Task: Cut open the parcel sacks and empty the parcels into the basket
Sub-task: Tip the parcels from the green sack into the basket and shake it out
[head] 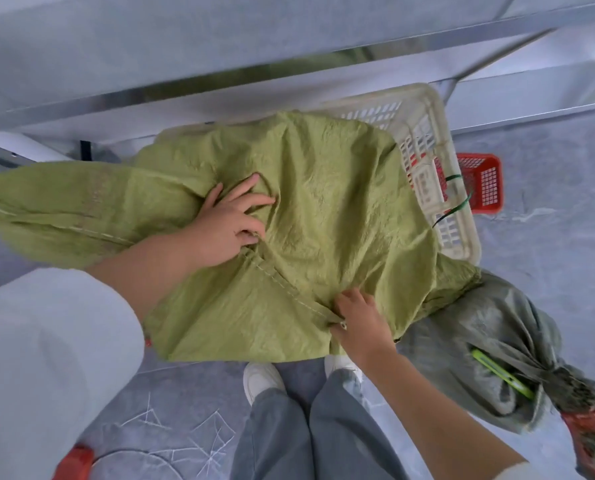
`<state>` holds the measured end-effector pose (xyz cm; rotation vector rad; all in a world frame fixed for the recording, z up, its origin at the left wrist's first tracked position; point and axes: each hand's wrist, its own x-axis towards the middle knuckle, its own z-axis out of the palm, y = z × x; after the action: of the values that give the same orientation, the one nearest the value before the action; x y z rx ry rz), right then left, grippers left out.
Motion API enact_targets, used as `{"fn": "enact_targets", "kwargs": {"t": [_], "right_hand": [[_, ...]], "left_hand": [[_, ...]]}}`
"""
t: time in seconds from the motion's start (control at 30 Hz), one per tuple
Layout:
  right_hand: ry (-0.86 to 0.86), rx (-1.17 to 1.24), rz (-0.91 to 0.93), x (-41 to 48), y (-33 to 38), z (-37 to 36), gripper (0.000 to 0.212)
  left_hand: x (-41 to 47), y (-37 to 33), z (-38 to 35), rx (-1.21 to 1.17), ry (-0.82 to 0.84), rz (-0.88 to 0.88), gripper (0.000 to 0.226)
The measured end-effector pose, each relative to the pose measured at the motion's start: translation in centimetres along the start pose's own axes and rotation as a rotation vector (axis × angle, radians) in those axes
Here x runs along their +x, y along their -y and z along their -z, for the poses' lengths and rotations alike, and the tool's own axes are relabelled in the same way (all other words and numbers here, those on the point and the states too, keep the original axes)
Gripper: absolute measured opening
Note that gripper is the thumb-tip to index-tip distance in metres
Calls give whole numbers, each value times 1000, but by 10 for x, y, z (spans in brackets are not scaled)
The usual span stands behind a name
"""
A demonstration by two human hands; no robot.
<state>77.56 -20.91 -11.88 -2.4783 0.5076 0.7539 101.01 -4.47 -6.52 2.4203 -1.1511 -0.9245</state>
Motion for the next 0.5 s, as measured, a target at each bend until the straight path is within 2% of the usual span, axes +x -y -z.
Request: {"fn": "enact_targets", "kwargs": {"t": [0.13,0.23,0.33,0.4,0.5], "right_hand": [[-45,289,-72,-13,-4,40,11],[-34,472,-89,-21,-6,81,20],[-67,431,-41,-14,-1,128,15],[-105,435,-19,-4,9,159,13],[-6,405,-18,9,28,203,16]], "left_hand": [[-28,-6,1,-289,-66,230,39],[-47,-16,9,-478,-165,413,30],[-48,-30,29,-564,-309,449,37],[-44,-40,45,-607,-405,478,33],[-43,-47,68,-641,-515,529,23]]}}
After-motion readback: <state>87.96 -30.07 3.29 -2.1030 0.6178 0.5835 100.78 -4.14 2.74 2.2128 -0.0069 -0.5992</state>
